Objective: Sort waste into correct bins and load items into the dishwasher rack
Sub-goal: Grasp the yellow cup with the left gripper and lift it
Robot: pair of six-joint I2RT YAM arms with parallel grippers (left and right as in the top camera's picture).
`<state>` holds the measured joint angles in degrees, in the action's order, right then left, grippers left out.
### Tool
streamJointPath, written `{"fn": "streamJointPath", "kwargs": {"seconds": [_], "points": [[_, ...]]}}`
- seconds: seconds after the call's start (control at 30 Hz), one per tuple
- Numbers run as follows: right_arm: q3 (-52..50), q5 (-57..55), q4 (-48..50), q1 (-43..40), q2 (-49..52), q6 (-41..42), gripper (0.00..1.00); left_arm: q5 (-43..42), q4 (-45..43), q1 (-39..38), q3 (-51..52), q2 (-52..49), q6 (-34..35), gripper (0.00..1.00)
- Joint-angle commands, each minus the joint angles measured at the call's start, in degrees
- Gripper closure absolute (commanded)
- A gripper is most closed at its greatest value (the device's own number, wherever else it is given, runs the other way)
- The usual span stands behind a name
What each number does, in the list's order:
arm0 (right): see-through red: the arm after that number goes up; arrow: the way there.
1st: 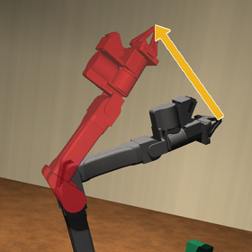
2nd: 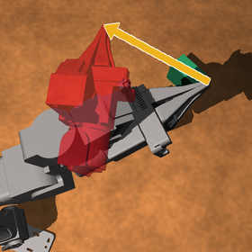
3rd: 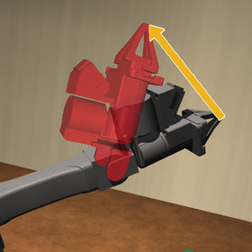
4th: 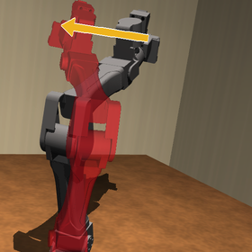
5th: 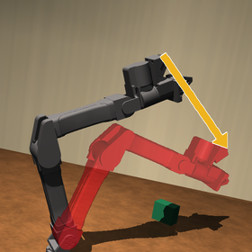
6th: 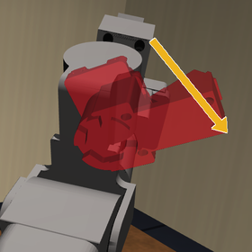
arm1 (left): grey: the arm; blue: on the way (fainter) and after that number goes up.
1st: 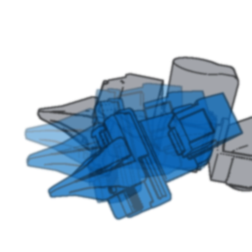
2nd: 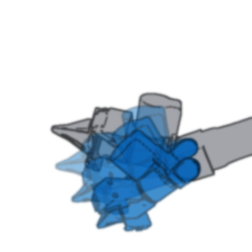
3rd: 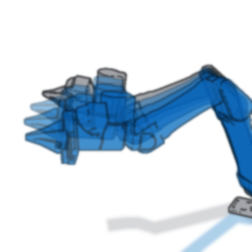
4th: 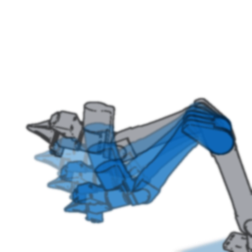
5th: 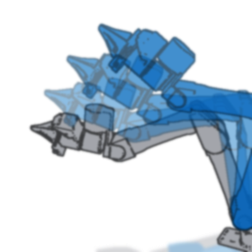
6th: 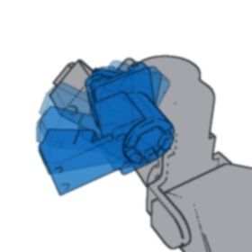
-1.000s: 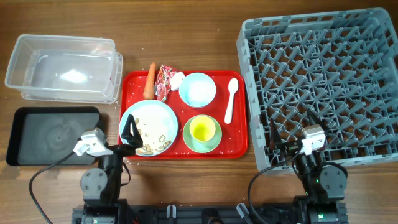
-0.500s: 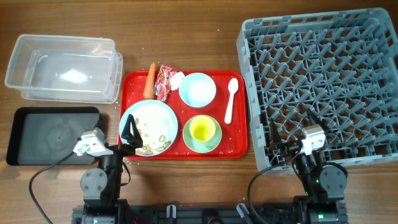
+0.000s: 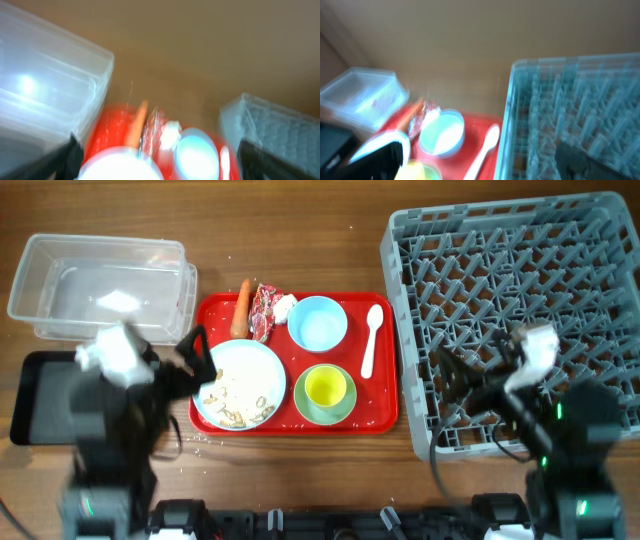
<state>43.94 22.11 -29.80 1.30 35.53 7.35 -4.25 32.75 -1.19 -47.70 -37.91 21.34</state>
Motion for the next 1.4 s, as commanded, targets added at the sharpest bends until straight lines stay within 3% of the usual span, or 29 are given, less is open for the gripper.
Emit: {"fn": "streamJointPath", "kwargs": {"seconds": [0.0,0.07,0.13,0.2,0.23,0.33,0.47,0.57,0.63,0.7,0.73,0.77,0.87,0.97,1.03,1.07,1.13,1.17,1.37], "points": [[18.62,4.66,-13.00,-0.09,17.42,1.70,0.00,-5.16,18.03,-1.70,-26.56,-24.09,0.48,0.00],[29.05,6.69,-21.24,-0.09,26.80,1.92,0.00,-6.25,29.24,-3.21,-38.62,-34.62,0.68,0.00],[33.11,11.28,-24.33,-0.09,31.65,1.95,0.00,-16.17,32.26,-3.58,-41.29,-39.82,1.66,0.00],[33.16,14.21,-24.22,-0.09,33.88,1.55,0.00,-19.69,33.55,-5.03,-41.29,-43.67,1.36,0.12],[33.14,12.39,-24.92,-0.09,34.36,1.51,0.07,-19.21,35.69,-7.45,-41.20,-45.68,-0.52,0.18],[33.14,4.48,-27.39,-0.09,34.38,5.62,0.08,-4.09,40.17,-19.98,-38.07,-50.82,-1.38,0.29],[32.61,1.44,-30.99,-0.09,34.38,6.32,0.08,-0.22,33.70,-32.00,-29.92,-55.95,1.92,0.38],[32.44,0.76,-30.91,-0.09,35.12,6.34,0.08,-0.55,31.61,-34.58,-29.86,-59.95,2.01,0.47],[32.44,0.81,-30.97,-0.09,36.04,6.38,0.09,1.92,31.01,-35.67,-29.86,-63.39,2.10,0.59],[32.44,0.81,-31.04,-0.09,36.70,7.76,0.10,4.15,30.08,-35.65,-29.86,-67.82,4.04,0.75],[32.44,0.81,-31.04,-0.09,36.70,7.82,0.11,4.13,29.99,-35.67,-29.86,-68.74,4.28,0.91],[32.44,0.81,-31.04,-0.09,36.70,7.85,0.14,3.87,30.01,-35.65,-29.88,-68.74,4.46,0.96],[32.46,0.81,-30.91,-0.09,36.63,7.82,0.18,2.82,36.46,-34.05,-35.74,-66.01,4.83,0.96],[32.44,4.28,-29.57,-0.09,36.63,7.58,0.22,-9.07,43.32,-26.71,-45.42,-61.68,1.31,0.96],[32.46,15.19,-26.01,0.04,36.63,5.11,0.24,-26.88,40.24,-18.25,-46.49,-58.55,-4.28,0.96],[32.44,21.94,-23.10,0.74,36.63,3.67,0.26,-40.83,38.51,-12.68,-46.49,-58.18,-7.58,0.96],[32.46,30.93,-17.31,3.41,36.65,0.00,0.28,-60.78,38.40,-4.96,-46.38,-59.08,-11.04,0.96],[32.44,34.82,-14.29,5.51,36.68,-3.08,0.28,-66.95,38.60,-3.69,-46.38,-59.19,-12.24,0.96],[32.44,36.35,-3.23,15.15,39.80,-2.95,0.19,-74.66,41.13,-6.62,-46.38,-59.17,-12.11,0.96]]}}
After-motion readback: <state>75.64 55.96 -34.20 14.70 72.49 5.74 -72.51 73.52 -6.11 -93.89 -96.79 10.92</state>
